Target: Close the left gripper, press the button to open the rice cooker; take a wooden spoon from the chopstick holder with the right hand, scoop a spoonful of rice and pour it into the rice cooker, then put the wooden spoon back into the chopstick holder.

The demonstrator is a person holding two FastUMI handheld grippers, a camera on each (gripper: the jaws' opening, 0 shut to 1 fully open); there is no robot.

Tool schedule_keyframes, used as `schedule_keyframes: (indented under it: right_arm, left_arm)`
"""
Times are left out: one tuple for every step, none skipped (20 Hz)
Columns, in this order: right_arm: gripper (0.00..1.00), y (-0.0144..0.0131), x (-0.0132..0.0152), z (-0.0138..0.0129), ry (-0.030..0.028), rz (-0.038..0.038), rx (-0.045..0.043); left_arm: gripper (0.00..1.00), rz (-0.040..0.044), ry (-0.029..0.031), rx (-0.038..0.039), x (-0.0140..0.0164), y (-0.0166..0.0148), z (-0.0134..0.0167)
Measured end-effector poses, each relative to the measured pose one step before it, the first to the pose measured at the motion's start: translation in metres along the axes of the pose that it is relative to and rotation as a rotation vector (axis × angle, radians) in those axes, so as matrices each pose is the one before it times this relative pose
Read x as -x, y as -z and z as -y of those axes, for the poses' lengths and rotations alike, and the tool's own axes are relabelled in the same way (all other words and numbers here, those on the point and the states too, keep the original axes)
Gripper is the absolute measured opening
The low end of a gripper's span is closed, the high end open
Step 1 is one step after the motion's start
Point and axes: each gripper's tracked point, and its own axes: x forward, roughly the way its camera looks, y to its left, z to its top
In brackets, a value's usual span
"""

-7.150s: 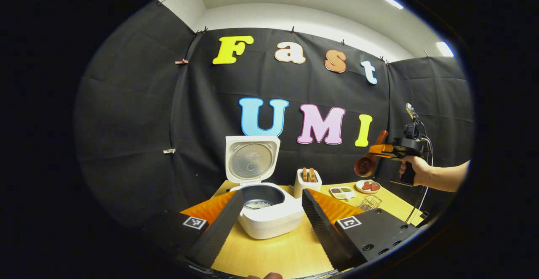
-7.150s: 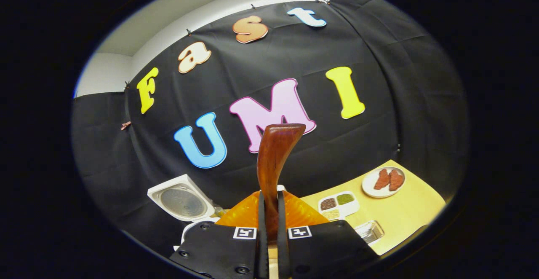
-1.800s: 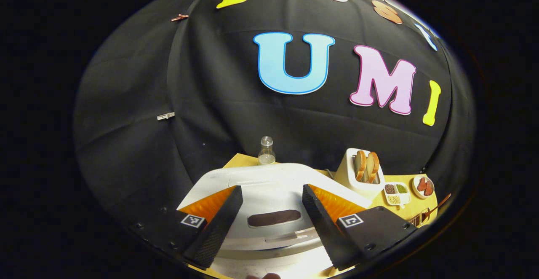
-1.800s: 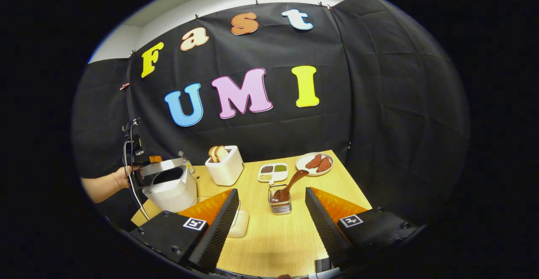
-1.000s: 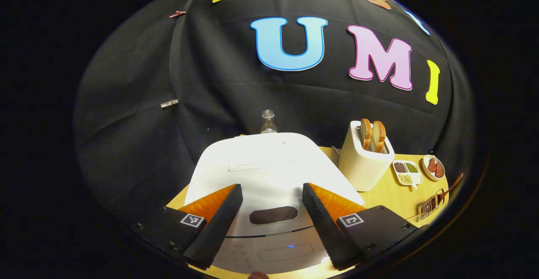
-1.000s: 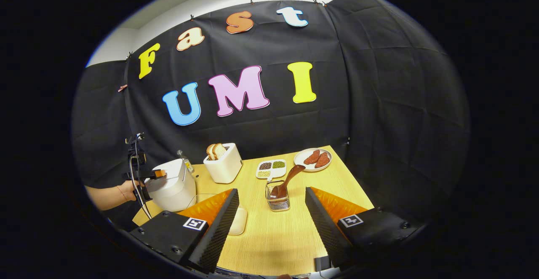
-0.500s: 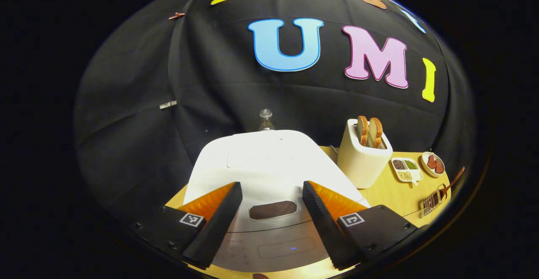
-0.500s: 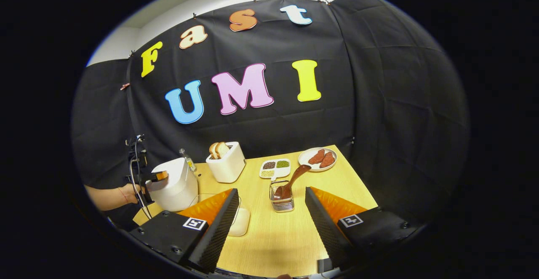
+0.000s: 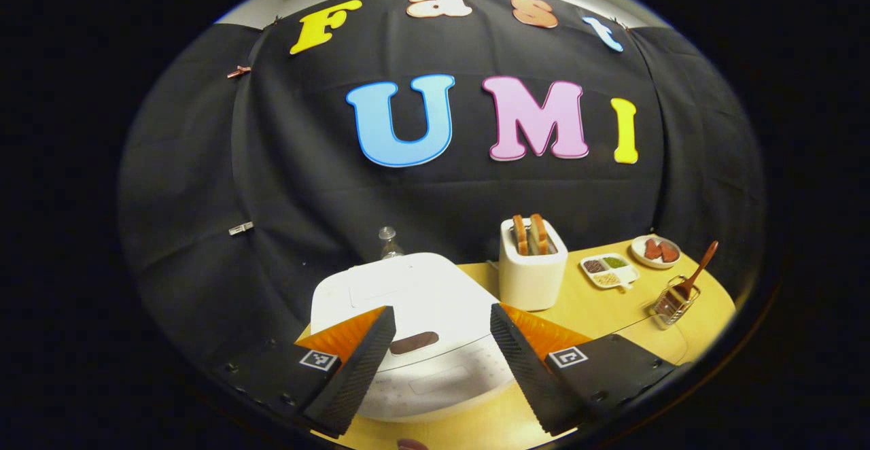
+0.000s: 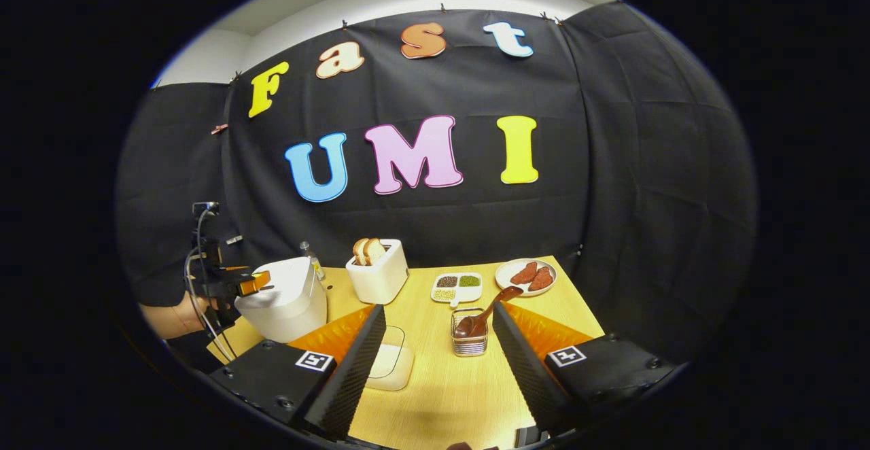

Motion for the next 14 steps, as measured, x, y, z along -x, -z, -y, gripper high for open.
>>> schedule_keyframes:
  right_arm:
    - [0.99, -0.00141, 0.0, -0.00578, -0.00709, 0.00289, 0.00841]
    - [0.98, -0.00109, 0.00027, -0.00345, -0.00529, 0.00256, 0.00966]
    - [0.98, -0.00193, 0.00034, -0.00306, -0.00148, 0.00458, 0.01086]
    - [0.98, -0.0021, 0.00017, -0.0028, -0.00208, 0.00288, 0.00998]
    - [0.99, -0.00171, 0.0003, -0.00248, 0.00041, 0.00424, 0.00817]
    - [0.99, -0.00303, 0.00007, -0.00278, -0.00106, 0.0068, 0.00533]
    - [0.98, -0.00339, -0.0001, -0.00293, -0.00009, 0.00673, 0.00492]
    - [0.98, -0.00255, -0.00017, -0.00217, 0.00301, 0.00719, 0.00492]
    - [0.98, -0.0036, -0.00009, -0.00206, 0.0036, 0.00765, 0.00604]
    - [0.98, -0.00293, 0.00005, -0.00284, 0.0014, 0.00664, 0.00601]
    - [0.98, -0.00349, -0.00025, -0.00368, 0.00118, 0.00963, 0.0062]
    - [0.98, -0.00444, -0.00041, -0.00511, -0.00486, 0.00918, 0.01033]
    - [0.98, -0.00347, -0.00056, -0.0041, 0.00026, 0.00885, 0.01183]
    - [0.98, -0.00409, -0.00074, -0.00406, -0.00102, 0.01019, 0.01037]
  left_arm:
    - [0.97, 0.01549, 0.01819, 0.01956, 0.01132, -0.00513, 0.00442]
    - [0.97, 0.01811, 0.01263, 0.01719, 0.0112, -0.00517, 0.00351]
    - [0.97, 0.01691, 0.0192, 0.01364, 0.01131, -0.00649, 0.00422]
    - [0.97, 0.01869, 0.01229, 0.01277, 0.01096, -0.0059, 0.00231]
    - [0.97, 0.01795, 0.01547, 0.01059, 0.01155, -0.0074, 0.00264]
    - [0.96, 0.01684, 0.01012, 0.00863, 0.01195, -0.0069, 0.00137]
    - [0.96, 0.01712, 0.01342, 0.0069, 0.01202, -0.00827, 0.0018]
    - [0.96, 0.01802, 0.01024, 0.0055, 0.01219, -0.007, 0.00083]
    - [0.97, 0.01941, 0.01129, 0.00456, 0.01139, -0.00893, 0.00142]
    - [0.97, 0.02035, 0.01063, 0.00507, 0.01197, -0.00729, 0.00121]
    - [0.98, 0.01886, 0.01139, 0.00831, 0.01047, -0.00883, 0.00227]
    - [0.98, 0.01843, 0.01528, 0.01092, 0.01009, -0.00762, 0.00345]
    - [0.97, 0.01658, 0.01388, 0.01205, 0.00949, -0.00754, 0.00352]
    - [0.96, 0.01376, 0.00892, 0.0116, 0.00854, -0.00581, 0.00158]
